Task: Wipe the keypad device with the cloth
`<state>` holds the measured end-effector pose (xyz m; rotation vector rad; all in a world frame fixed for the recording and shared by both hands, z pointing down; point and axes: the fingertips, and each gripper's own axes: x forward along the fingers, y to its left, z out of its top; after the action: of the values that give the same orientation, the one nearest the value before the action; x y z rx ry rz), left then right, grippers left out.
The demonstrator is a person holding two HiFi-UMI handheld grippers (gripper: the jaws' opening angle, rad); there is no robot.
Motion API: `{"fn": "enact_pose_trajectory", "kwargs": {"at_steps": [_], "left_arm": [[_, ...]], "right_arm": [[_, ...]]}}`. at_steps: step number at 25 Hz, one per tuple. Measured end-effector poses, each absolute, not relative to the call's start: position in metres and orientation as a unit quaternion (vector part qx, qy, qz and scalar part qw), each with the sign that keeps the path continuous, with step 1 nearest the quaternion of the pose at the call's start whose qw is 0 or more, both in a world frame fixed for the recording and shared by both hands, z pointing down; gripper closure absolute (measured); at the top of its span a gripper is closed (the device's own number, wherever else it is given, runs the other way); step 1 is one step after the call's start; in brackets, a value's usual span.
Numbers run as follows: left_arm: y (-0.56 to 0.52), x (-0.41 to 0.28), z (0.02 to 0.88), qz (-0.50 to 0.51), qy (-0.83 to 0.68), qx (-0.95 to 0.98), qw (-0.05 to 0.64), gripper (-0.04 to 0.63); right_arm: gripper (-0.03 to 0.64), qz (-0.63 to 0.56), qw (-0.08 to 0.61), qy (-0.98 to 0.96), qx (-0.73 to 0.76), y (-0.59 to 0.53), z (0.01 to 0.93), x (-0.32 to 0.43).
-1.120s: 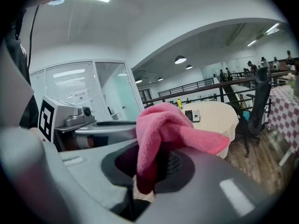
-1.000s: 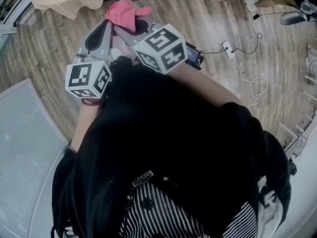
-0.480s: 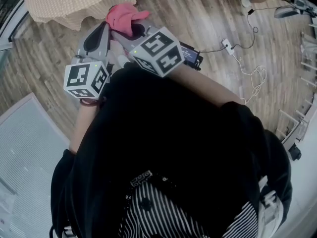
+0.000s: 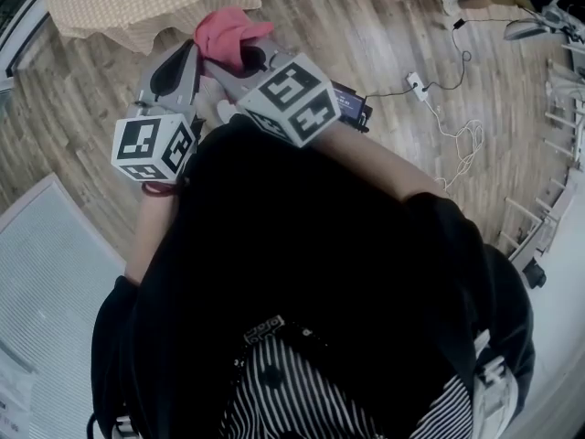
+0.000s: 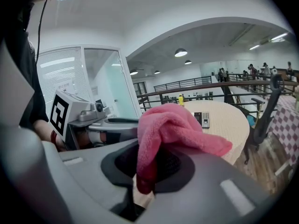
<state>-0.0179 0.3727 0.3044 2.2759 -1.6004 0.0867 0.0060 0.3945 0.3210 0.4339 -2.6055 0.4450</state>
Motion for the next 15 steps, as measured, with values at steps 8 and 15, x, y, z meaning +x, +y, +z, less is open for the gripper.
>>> {"fn": "enact_pose_trajectory", "kwargs": {"at_steps": [8,15], "left_arm": [[0.345,-0.036,0.31,0.04,-0.563,0.804,0.186,0.592],[0.303,-0.062,0.316,0.047,-0.587,0.785,0.192,0.592]], "right_arm": [[0.554,0.189,0.206,-0.944,0.174,0.354,0.312,-0.01],[0.554,0.191,0.206,-0.95,0.136,0.311,0.318,-0.042]]}}
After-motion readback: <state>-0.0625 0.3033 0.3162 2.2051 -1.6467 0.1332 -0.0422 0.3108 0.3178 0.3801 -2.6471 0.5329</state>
